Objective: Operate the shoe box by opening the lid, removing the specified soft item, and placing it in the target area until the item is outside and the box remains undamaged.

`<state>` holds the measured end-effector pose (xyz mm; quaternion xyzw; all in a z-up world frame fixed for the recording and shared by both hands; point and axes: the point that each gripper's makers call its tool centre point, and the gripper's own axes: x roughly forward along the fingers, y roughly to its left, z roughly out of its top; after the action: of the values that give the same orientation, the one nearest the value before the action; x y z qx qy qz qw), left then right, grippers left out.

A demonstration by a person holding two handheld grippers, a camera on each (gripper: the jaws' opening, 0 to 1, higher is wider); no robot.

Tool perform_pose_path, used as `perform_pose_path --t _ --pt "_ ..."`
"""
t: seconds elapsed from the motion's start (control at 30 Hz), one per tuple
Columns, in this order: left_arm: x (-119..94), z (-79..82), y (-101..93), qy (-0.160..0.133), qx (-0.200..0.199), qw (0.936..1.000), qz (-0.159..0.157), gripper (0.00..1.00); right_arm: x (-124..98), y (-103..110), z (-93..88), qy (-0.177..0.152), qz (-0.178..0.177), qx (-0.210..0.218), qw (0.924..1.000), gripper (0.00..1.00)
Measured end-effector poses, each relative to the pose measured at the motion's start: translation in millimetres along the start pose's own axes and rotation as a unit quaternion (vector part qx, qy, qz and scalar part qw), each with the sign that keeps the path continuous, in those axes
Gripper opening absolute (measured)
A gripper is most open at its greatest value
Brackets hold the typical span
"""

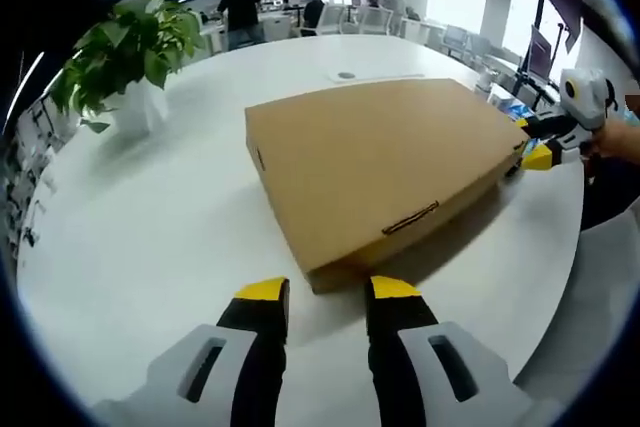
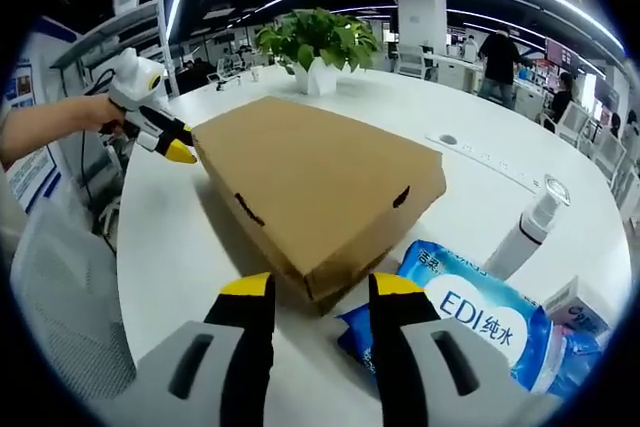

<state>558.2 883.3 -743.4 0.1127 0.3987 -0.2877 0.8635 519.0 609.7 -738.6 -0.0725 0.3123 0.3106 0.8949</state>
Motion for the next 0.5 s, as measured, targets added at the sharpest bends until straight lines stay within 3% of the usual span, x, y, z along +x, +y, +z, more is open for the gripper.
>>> perform_pose_path --t 0.33,0.5 --pt "-27 -7.1 -9.8 -0.025 0.004 0.9997 0.001 0.37 -37 -6 -8.7 -0.022 -0.027 -0.001 0.9994 0.42" --pt "-42 -7.8 -20.0 -0.051 -0.001 0.9987 -0.002 0.41 -59 -9 -17.5 -0.027 -0.045 0.000 0.9986 0.47"
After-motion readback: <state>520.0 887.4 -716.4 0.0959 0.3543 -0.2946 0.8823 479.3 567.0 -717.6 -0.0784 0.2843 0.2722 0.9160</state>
